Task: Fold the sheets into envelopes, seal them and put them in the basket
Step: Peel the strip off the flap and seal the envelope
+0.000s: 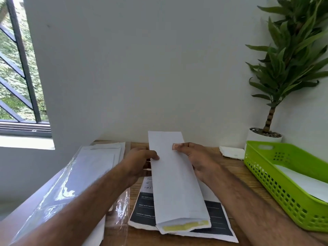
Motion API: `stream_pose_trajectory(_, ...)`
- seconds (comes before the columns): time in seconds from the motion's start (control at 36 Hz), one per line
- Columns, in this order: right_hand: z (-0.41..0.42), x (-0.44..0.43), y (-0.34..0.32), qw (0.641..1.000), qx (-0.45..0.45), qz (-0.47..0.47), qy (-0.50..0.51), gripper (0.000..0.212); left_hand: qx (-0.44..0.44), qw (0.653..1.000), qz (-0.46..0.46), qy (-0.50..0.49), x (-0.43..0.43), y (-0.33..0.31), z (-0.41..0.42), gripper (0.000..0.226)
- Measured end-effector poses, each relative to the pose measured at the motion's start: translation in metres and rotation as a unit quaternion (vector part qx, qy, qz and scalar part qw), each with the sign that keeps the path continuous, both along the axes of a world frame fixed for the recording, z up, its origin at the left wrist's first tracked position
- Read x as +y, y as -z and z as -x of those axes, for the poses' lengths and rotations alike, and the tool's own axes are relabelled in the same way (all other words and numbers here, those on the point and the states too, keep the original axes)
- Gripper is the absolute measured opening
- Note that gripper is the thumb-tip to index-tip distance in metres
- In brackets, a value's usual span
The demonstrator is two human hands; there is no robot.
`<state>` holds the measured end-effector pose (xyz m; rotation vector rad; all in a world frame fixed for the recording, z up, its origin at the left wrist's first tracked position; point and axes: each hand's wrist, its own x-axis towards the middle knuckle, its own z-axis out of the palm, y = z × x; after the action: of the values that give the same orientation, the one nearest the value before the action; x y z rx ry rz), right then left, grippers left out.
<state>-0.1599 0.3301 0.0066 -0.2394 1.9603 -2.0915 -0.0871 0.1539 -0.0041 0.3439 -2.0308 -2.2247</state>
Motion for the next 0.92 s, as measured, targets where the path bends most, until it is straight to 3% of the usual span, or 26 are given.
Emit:
stream_pose_trajectory(0.22,-0.022,-0.011,-0.002,0.998,0.011,0.004,-0.069,0.023,0.033,0.993,-0.06,-0.093,-0.015,0.002,0.005,0.029)
stream_pose_trajectory(0.31,-0.02,-0.014,0.001,0.989,0.134,-0.059,0.029,0.013,0.031,0.995,-0.052,-0.085,-0.012,0.003,0.005,0.03)
stream_pose_trajectory(0.39,-0.016,-0.016,-0.004,0.932,0.299,-0.143,0.149,0.019,0.021,0.998,-0.021,-0.051,-0.004,0.004,0.003,0.029)
stream_pose_trajectory(0.44,-0.021,-0.016,-0.011,0.913,0.346,-0.142,0.163,0.017,0.014,1.0,-0.002,-0.018,0.001,0.005,0.001,0.03)
stream_pose_trajectory(0.5,-0.027,-0.015,-0.016,0.928,0.333,-0.116,0.123,0.017,0.008,1.0,0.013,0.019,0.006,0.004,0.0,0.029)
stream_pose_trajectory(0.67,-0.03,-0.017,-0.01,0.989,0.144,-0.037,0.019,0.016,0.017,0.997,0.024,0.074,0.013,0.002,-0.002,0.029)
stream_pose_trajectory(0.92,-0.033,-0.018,-0.012,0.999,0.03,0.011,0.016,0.022,0.031,0.997,-0.014,0.075,0.018,0.0,-0.002,0.037)
